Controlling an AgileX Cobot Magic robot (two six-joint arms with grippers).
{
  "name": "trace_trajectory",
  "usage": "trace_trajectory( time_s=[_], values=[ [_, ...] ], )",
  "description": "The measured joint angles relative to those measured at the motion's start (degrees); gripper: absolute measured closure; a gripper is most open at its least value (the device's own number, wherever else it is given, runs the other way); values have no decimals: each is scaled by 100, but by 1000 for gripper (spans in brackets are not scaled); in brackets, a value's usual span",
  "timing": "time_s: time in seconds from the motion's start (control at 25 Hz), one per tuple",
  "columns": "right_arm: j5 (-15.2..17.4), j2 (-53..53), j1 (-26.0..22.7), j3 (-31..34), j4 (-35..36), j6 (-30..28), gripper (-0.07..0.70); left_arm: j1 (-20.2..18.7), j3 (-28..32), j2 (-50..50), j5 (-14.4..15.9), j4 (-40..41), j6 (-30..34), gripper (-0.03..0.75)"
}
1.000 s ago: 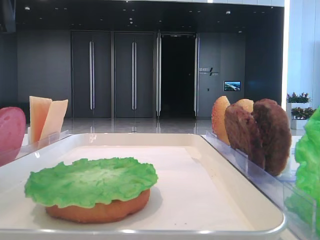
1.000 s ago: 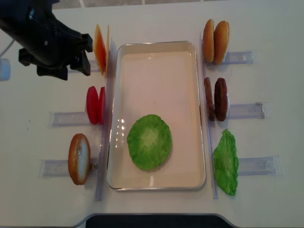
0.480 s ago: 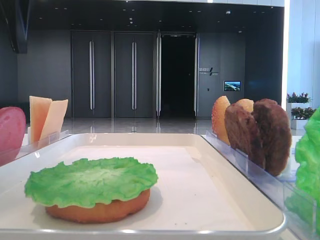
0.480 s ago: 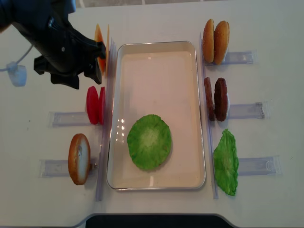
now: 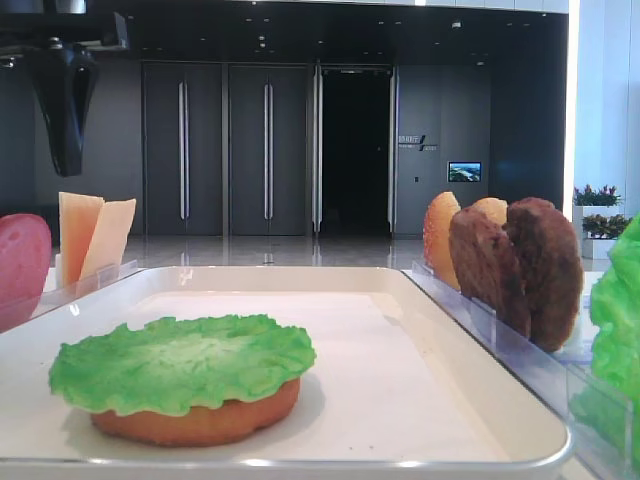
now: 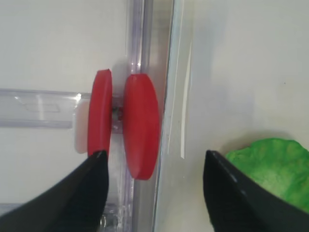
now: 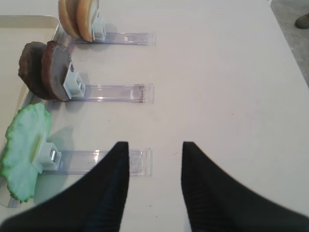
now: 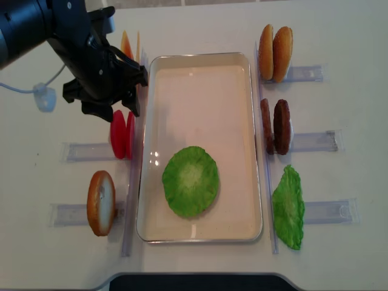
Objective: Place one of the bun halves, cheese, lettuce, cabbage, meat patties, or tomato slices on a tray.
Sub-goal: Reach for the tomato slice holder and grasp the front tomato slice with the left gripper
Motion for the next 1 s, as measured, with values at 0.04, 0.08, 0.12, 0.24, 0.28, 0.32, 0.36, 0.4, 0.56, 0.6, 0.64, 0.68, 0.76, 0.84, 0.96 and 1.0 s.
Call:
trace_trajectory(
  time_s=[0.04,0.08,0.12,0.24,0.28,0.32,0.36,0.4,0.56,0.6,0.64,0.68,0.76,0.84,0.96,1.0],
  values=[
    [0,0,0,0,0,0,347,-12,0,32,-31,-3,20,241],
    [0,0,0,0,0,0,347,-18,0,84,-52,-61,44,242],
    [0,0,0,0,0,0,347,-30,0,138,-89,-61,68,242],
    [0,0,0,0,0,0,347,-36,0,324,-156,-136,121,242],
    [0,0,0,0,0,0,347,-36,0,383,-161,-156,155,242],
    [0,0,0,0,0,0,347,-36,0,433,-168,-163,178,242],
    [0,0,0,0,0,0,347,-36,0,475,-175,-176,191,242],
    [0,0,0,0,0,0,347,-36,0,518,-180,-180,194,242],
    [0,0,0,0,0,0,347,-36,0,696,-248,-182,205,244],
    [0,0,0,0,0,0,347,-36,0,758,-254,-182,205,244],
    [0,0,0,0,0,0,347,-36,0,815,-259,-182,207,244],
    [0,0,0,0,0,2,347,-36,0,878,-261,-182,207,244],
    [0,0,0,0,0,2,347,-36,0,967,-272,-175,207,244],
    [0,0,0,0,0,2,347,-36,0,1003,-278,-113,207,244],
    [0,0,0,0,0,2,347,-36,-1,1003,-282,21,207,244],
    [0,0,0,0,0,2,347,-36,-6,1003,-282,73,207,249]
  ],
)
